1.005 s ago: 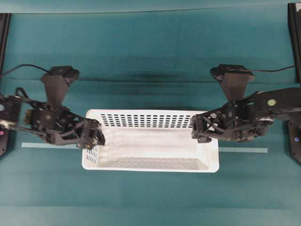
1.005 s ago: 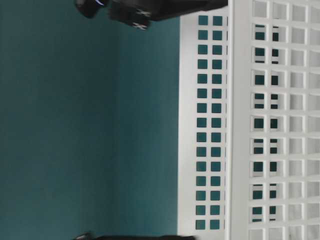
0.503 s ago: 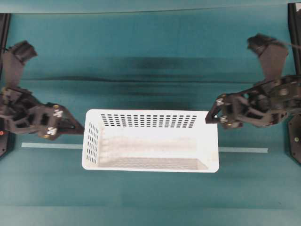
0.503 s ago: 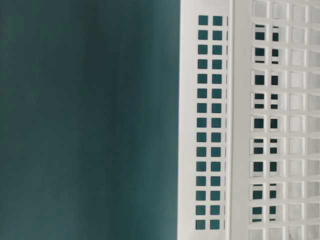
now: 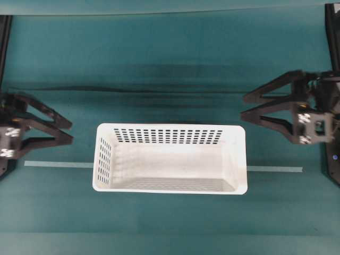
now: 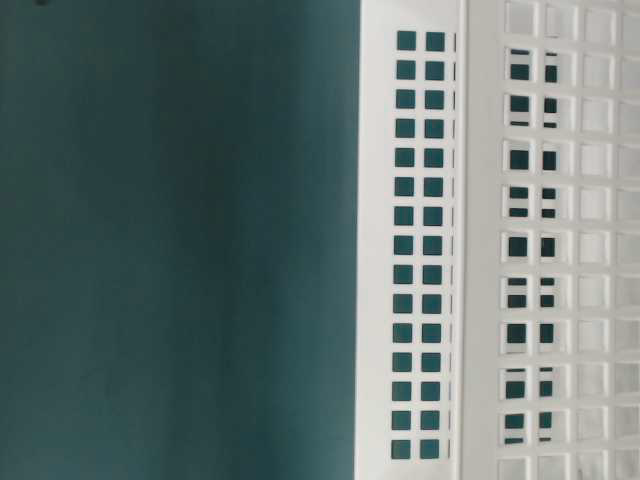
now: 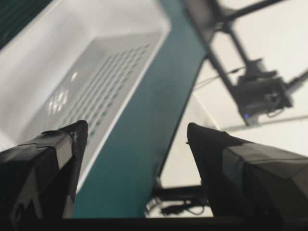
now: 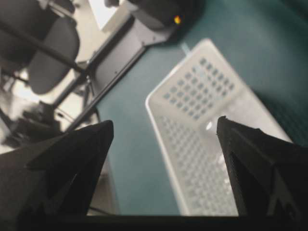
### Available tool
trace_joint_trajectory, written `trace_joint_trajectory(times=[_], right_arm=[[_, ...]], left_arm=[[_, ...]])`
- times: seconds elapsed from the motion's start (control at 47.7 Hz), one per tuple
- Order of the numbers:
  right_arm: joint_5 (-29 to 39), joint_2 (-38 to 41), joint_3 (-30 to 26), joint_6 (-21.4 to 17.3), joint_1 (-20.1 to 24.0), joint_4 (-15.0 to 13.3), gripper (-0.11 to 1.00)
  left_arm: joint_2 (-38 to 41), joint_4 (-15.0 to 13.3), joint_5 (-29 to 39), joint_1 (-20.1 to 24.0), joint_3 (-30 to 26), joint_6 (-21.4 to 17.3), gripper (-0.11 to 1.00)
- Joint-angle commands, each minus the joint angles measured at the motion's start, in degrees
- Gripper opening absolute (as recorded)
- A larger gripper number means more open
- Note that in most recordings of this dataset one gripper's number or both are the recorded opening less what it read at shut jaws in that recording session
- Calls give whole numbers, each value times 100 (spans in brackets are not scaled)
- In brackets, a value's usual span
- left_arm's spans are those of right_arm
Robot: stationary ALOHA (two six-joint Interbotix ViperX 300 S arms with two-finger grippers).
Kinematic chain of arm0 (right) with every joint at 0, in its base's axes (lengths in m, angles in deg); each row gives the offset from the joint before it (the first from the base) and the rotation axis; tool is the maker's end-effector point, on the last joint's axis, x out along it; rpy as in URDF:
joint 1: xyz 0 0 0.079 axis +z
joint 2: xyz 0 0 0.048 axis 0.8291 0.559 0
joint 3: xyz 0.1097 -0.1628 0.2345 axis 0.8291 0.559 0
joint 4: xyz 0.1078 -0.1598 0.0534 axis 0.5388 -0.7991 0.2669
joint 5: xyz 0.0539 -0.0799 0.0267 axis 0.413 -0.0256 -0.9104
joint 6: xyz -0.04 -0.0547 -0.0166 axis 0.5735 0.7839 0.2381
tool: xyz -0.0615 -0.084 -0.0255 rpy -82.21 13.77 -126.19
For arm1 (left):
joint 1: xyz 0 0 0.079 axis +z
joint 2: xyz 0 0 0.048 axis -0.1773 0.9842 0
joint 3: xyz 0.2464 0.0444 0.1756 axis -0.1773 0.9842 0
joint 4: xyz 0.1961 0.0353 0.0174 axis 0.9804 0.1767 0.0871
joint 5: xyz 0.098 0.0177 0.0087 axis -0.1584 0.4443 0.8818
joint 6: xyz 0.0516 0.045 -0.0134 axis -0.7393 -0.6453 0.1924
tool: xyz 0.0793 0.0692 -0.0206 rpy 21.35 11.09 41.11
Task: Lift the white basket with both hands.
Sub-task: 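Open both grippers to release the rims and withdraw outward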
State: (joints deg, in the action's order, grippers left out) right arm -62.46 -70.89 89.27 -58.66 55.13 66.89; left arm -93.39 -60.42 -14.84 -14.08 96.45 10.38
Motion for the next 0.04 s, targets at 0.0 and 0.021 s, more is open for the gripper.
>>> trace_joint_trajectory(times=[0.0, 0.021], right_arm=[[-105, -158, 0, 554, 35, -70, 94], [-105, -211, 9, 721, 35, -70, 94]], left_arm=[[-141, 18, -211, 9, -70, -519, 87], [-185, 18, -220, 9, -70, -659, 87]])
